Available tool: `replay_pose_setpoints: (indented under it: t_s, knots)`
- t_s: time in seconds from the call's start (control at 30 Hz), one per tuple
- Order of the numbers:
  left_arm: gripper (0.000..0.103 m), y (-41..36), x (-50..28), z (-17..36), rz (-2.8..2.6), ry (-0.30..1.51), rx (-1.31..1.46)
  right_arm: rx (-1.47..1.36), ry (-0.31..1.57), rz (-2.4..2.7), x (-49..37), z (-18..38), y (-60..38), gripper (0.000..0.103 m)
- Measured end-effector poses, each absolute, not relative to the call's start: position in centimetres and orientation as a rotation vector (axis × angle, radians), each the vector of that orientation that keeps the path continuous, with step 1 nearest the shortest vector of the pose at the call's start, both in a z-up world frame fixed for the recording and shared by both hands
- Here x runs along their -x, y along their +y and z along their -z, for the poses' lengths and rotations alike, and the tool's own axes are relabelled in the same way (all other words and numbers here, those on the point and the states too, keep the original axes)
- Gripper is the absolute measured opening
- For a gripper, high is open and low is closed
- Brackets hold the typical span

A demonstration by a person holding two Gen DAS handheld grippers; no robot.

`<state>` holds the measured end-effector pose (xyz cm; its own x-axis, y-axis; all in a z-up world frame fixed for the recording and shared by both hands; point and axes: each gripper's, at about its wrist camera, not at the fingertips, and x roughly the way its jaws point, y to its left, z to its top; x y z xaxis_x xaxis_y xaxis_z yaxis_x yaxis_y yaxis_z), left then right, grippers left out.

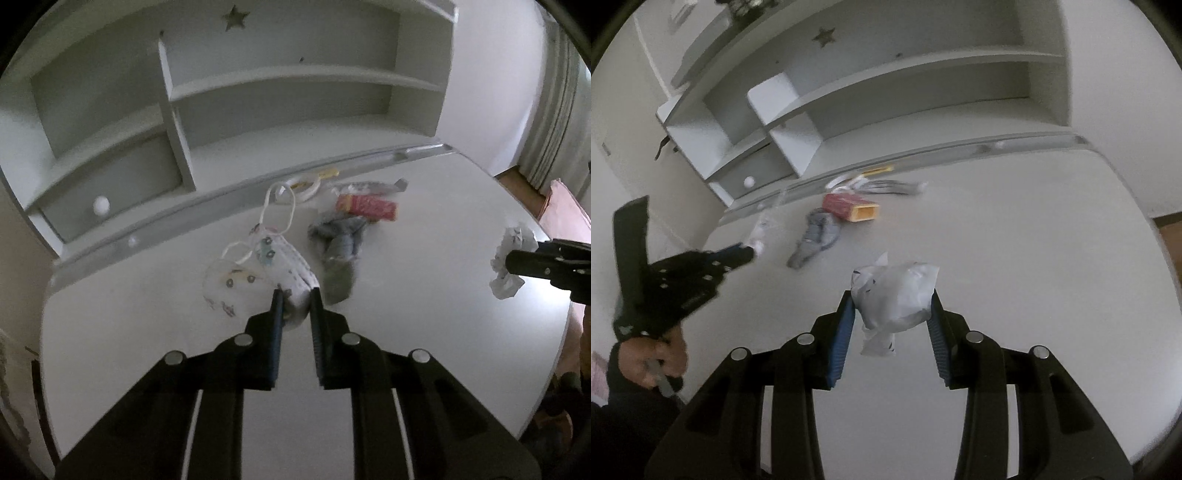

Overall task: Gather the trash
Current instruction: 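Carry masks and plastic bag over the bin and open both tools to drop them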

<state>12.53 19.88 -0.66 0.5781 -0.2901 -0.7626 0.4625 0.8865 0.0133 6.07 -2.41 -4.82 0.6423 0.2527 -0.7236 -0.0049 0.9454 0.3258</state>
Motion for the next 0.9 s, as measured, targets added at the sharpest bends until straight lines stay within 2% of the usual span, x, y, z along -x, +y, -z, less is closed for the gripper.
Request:
replay_pose_setpoints:
  t_s: [0.17,0.5,0.7,0.9]
  knots:
    - [0.015,15.0,-10.3,-1.6,0.556,0.793,-0.251,-0.345,0.819,-0.016,-1.1,4.3,-7.5,0.038]
    - [0.015,-4.8,-0.5,-2.1,1.067,0.74,-0.347,-0.528,0.763,0.425,15.9,6.7,-22.1,0.038]
    - [0.015,-15.8,7.5,0.2,1.345,0.761,-0.424,-0.656,0.771,0.661,26.5,10.5,-28.4,0.038]
    - [0.015,-24.1,14.2,5.0,1.52,0.817,-0.504,-0.785,0.821,0.799,33.9,16.1,-32.5,0.038]
